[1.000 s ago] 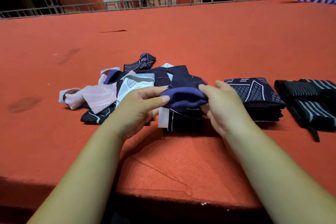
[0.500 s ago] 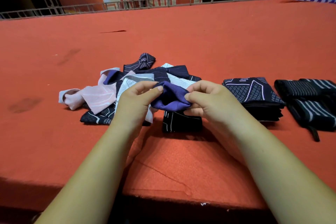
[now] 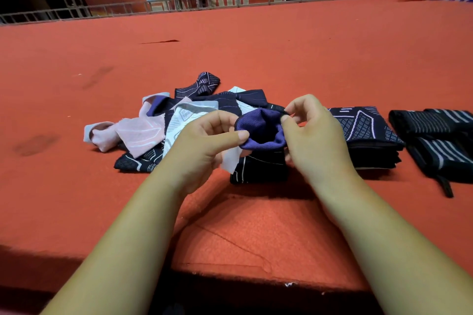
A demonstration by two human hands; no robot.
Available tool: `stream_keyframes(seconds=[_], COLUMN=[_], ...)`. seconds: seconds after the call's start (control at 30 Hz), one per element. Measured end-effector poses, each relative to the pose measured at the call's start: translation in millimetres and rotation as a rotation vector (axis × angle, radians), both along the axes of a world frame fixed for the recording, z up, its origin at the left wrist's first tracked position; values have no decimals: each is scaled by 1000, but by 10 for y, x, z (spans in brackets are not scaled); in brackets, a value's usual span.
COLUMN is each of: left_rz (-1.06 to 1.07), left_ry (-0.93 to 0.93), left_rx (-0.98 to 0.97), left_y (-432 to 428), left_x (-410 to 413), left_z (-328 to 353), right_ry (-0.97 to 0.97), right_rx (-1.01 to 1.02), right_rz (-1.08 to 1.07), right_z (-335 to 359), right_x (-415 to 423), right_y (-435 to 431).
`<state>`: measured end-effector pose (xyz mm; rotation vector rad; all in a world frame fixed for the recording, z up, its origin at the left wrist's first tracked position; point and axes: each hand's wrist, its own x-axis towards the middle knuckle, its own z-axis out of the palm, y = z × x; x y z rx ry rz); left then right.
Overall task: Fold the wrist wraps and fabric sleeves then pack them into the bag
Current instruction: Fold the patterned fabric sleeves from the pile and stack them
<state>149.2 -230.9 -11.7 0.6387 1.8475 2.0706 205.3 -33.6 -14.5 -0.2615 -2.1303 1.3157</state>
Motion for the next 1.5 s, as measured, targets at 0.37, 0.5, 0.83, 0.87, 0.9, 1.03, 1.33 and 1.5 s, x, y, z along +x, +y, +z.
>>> stream_keyframes(seconds=[0.37, 0.5, 0.83, 0.87, 0.9, 1.03, 1.33, 1.5], left_rz=[404, 354, 142, 142, 154, 276, 422, 290], left_ry=[117, 52, 231, 246, 257, 298, 603, 861], left_rx=[-60, -35, -120, -155, -196, -292, -432, -618], left_y=[56, 52, -21, -31, -40, -18, 117, 7], left_x=[28, 39, 100, 93, 85, 66, 73, 13], left_z=[98, 152, 174, 168, 158, 89, 11, 2], right_ry=[9, -33, -55, -56, -57, -88, -147, -161], right_rx=[2, 82, -85, -112, -126, -103, -152, -242], right_rz=[180, 154, 84, 82, 81, 89, 127, 116], right_z=[42, 56, 80, 92, 101, 132, 137, 162], right_x=[49, 73, 95, 103, 110, 157, 126, 130], right_y=[-74, -66, -73, -82, -88, -104, -135, -93])
